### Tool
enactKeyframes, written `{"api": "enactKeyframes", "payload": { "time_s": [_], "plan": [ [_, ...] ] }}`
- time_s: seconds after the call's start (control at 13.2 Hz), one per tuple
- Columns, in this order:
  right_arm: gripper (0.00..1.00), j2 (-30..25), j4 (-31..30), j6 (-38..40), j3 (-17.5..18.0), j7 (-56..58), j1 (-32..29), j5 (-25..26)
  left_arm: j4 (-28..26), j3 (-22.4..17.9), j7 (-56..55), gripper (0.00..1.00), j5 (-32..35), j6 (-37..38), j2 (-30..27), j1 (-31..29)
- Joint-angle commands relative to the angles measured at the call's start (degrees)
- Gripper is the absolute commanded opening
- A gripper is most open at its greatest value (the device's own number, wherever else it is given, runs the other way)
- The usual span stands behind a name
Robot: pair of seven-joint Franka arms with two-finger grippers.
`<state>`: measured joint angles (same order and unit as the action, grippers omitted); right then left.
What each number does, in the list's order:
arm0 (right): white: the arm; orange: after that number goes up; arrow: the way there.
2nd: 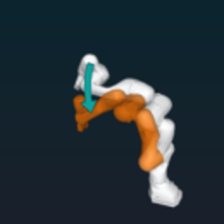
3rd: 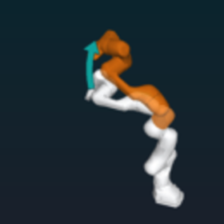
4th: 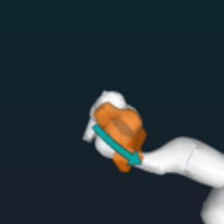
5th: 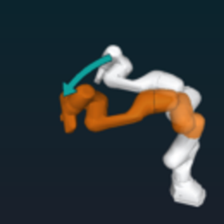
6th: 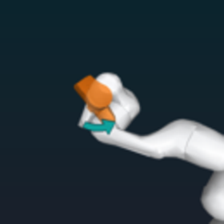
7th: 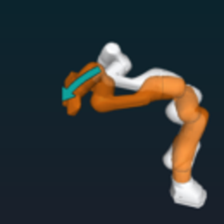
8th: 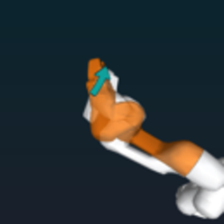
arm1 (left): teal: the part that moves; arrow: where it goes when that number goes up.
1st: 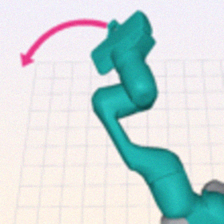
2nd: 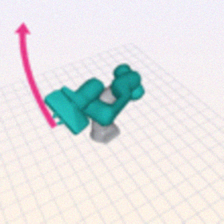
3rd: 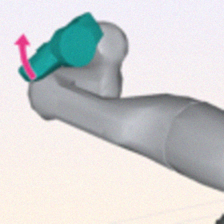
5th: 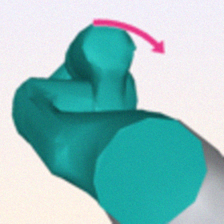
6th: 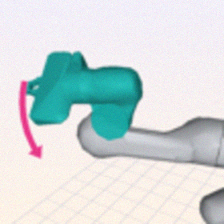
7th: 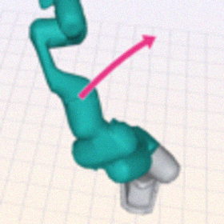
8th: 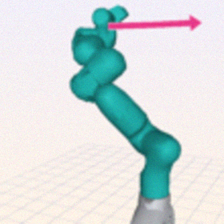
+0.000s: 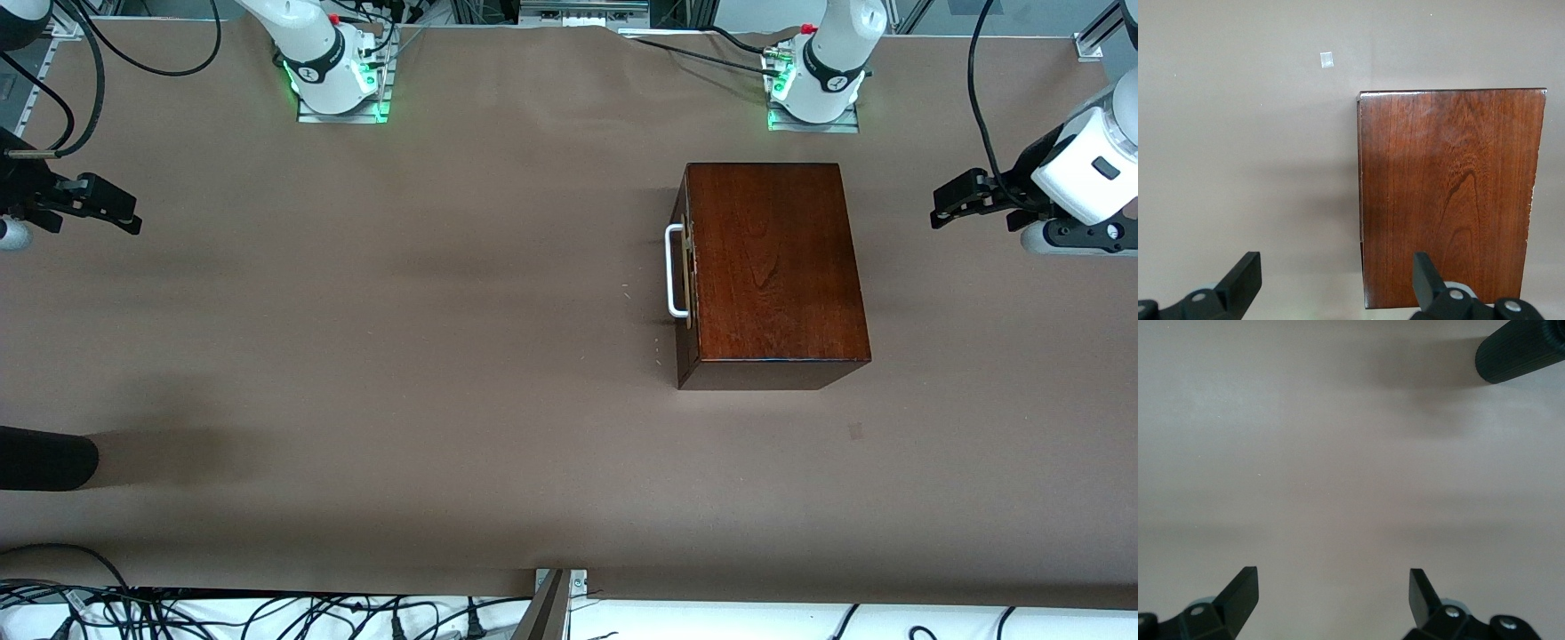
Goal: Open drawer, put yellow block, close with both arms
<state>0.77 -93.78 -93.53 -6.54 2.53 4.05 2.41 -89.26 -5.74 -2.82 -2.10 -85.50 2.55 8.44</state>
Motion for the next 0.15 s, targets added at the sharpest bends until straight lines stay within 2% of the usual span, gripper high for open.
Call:
{"api": "enactKeyframes", "payload": {
  "time_s": [0.0, 0.08],
  "plan": [
    [1.0, -0.33, 0.27, 0.45, -0.05, -0.6, -0.01, -0.3, -0.82, 0.38, 0.62, 1.0, -0.27, -0.37, -1.32, -0.35],
    [1.0, -0.33, 0.27, 0.45, -0.05, -0.6, -0.01, -0.22, -0.65, 0.38, 0.71, 1.0, -0.27, -0.55, -1.24, -0.35]
  ]
}}
